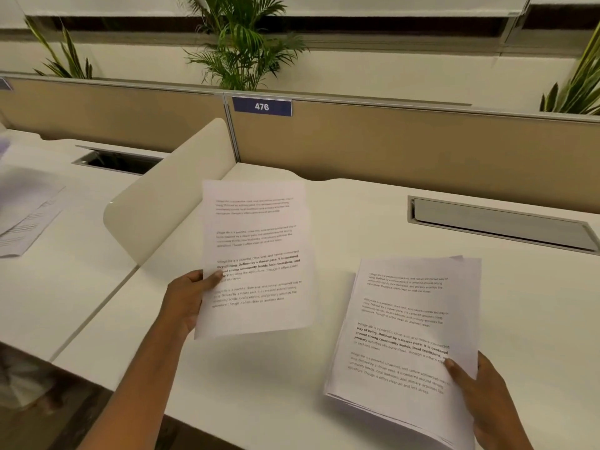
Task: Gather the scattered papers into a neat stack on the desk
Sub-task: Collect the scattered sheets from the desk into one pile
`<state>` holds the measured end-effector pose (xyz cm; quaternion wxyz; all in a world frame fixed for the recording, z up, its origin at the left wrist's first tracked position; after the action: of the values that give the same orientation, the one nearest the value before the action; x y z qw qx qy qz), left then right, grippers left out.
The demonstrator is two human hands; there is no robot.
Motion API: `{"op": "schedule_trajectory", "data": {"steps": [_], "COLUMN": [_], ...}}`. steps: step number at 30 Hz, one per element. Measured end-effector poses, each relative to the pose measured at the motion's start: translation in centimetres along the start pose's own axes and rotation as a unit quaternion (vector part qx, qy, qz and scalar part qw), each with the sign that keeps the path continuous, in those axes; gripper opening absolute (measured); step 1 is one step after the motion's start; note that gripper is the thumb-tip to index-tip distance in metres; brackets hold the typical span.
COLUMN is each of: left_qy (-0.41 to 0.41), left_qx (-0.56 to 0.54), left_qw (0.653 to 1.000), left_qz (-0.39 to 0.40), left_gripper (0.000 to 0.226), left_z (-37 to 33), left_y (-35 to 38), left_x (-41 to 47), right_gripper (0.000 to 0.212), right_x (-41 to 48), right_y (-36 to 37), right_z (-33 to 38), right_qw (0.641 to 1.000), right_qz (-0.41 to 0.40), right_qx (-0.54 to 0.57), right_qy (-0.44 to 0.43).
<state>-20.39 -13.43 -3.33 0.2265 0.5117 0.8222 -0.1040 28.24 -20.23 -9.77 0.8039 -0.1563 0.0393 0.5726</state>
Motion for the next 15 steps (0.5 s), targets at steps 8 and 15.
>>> {"op": "schedule_trajectory", "data": {"steps": [8, 15], "left_qy": [-0.055, -0.044], "left_qx": [0.051, 0.116], "left_qw": [0.991, 0.989], "left_qz": [0.110, 0.084], "left_gripper": [0.029, 0.014], "left_z": [2.2, 4.1], "left_y": [5.2, 6.1], "left_x": [-3.7, -5.2], "right_gripper": [0.041, 0.039], "right_x": [-1.4, -2.7], "right_y": [4.4, 8.5], "right_z": [2.6, 4.5], "right_qw": [0.996, 0.987], "right_qz": [0.080, 0.151], "right_qx": [0.013, 0.057], "right_qy": [-0.027, 0.001]}}
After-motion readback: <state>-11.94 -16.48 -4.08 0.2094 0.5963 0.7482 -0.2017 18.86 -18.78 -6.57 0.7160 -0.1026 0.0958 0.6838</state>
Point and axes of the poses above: each hand's wrist, its own x-axis towards the middle knuckle, its own y-axis out of the palm, z = x × y, the point moved 3 cm from there along x, towards the middle knuckle, and after that the axes turned 8 degrees about -y, right-handed, at the moved point
